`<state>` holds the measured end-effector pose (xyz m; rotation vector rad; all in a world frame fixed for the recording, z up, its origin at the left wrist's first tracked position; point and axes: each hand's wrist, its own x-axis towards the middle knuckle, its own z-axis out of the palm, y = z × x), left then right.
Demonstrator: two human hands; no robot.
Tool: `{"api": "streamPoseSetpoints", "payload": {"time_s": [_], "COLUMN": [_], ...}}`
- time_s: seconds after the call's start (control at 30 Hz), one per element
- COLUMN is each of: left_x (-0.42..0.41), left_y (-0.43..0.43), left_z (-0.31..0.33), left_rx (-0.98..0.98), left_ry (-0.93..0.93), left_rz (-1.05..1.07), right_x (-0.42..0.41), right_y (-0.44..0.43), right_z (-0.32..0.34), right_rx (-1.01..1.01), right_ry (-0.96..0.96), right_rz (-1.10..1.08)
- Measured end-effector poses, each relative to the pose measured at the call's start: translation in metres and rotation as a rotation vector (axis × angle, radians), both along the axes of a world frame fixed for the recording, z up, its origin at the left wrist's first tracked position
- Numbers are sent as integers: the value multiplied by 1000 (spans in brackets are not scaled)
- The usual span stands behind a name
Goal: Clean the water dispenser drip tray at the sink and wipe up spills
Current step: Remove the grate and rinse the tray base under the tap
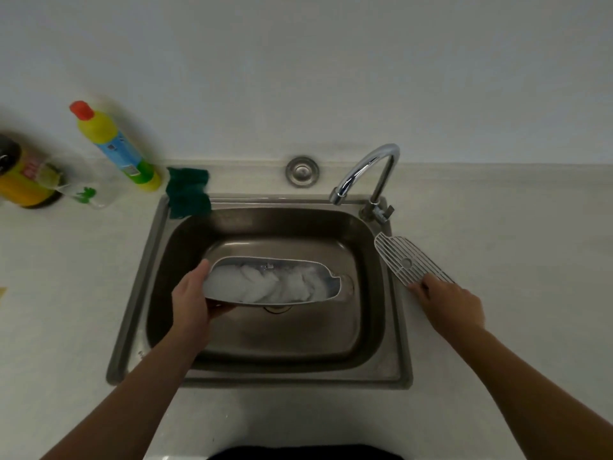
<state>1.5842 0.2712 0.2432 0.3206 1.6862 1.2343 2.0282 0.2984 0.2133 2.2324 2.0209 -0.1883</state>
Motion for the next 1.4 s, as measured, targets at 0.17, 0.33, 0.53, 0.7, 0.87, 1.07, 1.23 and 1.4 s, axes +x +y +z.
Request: {"api": "streamPoseSetpoints", "payload": {"time_s": [0.17, 0.33, 0.53, 0.7, 0.87, 1.07, 1.23, 1.4], "left_x": [6, 9, 15, 20, 23, 18, 14, 18], "left_y": [-1, 2, 10, 19, 23, 24, 24, 20], "left_z": [7, 14, 38, 63, 91, 98, 88, 73], "left_rx": [39, 82, 230, 405, 616, 719, 739, 594], "left_ry": [126, 178, 334, 676, 953, 1331, 1394, 1059], "left_rz": [-66, -97, -219, -364, -567, -860, -961, -702], "right_x": [4, 8, 12, 9, 8, 5, 3, -9], "right_y": [-3, -9, -13, -13, -11, -13, -12, 4], "right_z": [-6, -15, -22, -17, -10, -2, 3, 10], "right_rx": [52, 55, 32, 12, -31, -62, -12, 28], "right_ry": [31, 50, 72, 122, 145, 176, 192, 216], "right_rz": [7, 11, -41, -84, -116, -140, -150, -89]}}
